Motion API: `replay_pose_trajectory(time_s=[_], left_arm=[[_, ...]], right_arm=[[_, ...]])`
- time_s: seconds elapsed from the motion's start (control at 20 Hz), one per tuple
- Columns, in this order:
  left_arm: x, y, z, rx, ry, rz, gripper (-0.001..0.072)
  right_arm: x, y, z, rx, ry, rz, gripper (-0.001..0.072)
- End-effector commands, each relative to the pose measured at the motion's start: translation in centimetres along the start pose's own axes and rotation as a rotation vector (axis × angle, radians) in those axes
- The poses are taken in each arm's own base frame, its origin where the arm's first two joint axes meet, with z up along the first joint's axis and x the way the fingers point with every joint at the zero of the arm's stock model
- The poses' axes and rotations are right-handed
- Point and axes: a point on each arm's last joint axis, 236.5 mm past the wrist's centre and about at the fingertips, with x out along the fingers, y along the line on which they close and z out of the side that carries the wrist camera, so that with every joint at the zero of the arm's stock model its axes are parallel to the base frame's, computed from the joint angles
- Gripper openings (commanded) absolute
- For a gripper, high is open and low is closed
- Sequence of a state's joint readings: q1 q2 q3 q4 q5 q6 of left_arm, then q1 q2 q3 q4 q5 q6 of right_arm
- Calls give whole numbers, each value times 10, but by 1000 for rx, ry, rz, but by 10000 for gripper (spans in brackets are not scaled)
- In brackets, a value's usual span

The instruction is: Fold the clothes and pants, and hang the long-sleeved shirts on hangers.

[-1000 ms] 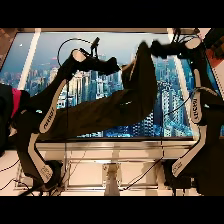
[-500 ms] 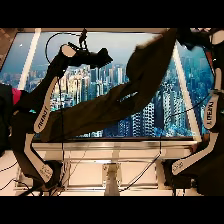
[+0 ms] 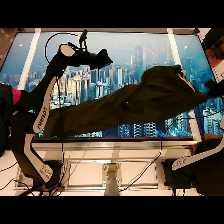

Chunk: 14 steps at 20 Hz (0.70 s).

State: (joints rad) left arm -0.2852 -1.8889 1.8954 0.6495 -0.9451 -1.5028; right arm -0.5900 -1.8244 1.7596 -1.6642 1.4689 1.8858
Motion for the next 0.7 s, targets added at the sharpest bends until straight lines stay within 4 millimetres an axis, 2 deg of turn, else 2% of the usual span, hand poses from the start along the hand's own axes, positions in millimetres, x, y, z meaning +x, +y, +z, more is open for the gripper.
replay_pose_trajectory(time_s=[0.0,0.05,0.1,0.15,0.2,0.25,0.3,0.4,0.45,0.5,0.55,0.65], left_arm=[[0,0,-1,1,4,0,159],[0,0,-1,1,5,1,160],[0,1,-1,3,5,3,162],[-2,4,0,15,2,13,163],[-3,7,1,50,3,18,164],[-5,9,1,114,8,20,164],[-8,9,-2,191,29,16,164],[-15,3,-28,405,139,-17,163],[-18,-2,-52,515,232,-47,158],[-21,0,-76,588,331,-37,102],[-23,9,-101,659,443,20,74],[-30,34,-143,798,662,180,93]], right_arm=[[18,-49,-36,66,175,-93,25],[18,-53,-37,71,184,-95,26],[17,-55,-37,61,184,-96,59],[15,-56,-37,54,186,-94,201],[11,-58,-30,43,165,-87,401],[3,-55,-20,19,129,-70,457],[-9,-53,-7,-5,80,-56,457],[-39,-36,19,-19,-26,23,457],[-54,-18,27,-24,-63,104,457],[-72,8,34,-30,-100,222,457],[-88,36,35,-67,-118,344,456],[-113,86,22,-155,-104,553,457]])
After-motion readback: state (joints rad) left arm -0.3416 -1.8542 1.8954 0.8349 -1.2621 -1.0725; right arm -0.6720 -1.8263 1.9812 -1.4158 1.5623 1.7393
